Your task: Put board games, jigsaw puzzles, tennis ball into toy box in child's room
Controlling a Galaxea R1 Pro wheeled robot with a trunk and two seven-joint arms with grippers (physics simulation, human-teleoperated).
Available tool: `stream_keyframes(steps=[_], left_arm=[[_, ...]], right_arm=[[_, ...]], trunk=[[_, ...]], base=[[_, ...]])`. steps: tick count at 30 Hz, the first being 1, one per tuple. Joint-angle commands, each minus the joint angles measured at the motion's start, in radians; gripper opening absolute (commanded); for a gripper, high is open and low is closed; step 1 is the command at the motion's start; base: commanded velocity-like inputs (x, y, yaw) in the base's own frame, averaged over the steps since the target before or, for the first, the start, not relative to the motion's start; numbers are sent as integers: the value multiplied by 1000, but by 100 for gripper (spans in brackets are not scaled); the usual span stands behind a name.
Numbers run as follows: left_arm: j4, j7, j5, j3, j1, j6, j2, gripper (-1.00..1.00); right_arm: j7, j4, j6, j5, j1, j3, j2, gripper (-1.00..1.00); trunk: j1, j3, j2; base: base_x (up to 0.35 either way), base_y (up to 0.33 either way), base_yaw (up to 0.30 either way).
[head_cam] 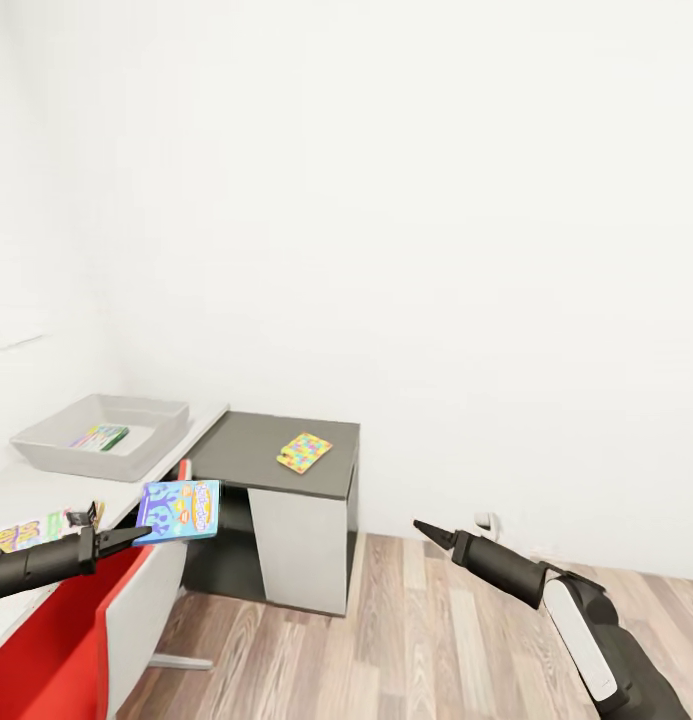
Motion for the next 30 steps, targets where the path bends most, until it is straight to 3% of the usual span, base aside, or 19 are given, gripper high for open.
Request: stream_keyframes(steps=[1,9,17,27,30], left_arm=[[0,-6,-3,1,-2,10,0,-100],[0,-6,-3,0,-2,10,0,-100],[0,-6,-3,1,-2,10,0,-100],[0,-6,-3,-1,-2,10,0,-100],[0,-6,-3,-1,-2,10,0,-100]], right_arm=[[0,-1,7,-5,-1,-1,0,100],[1,0,7,-5,-1,-1,0,100],[1,4,7,-6,-1,-2,0,100],[-1,8,-5,-6,-1,-2,2,100],[0,5,-3,-13,-1,-3,1,100]], trunk=[[1,-2,-2],[1,2,-2],[-7,10,12],[-45,42,82],[-45,42,82]], base=[[334,0,277],[261,0,277],[34,0,263],[1,0,36],[0,0,0]])
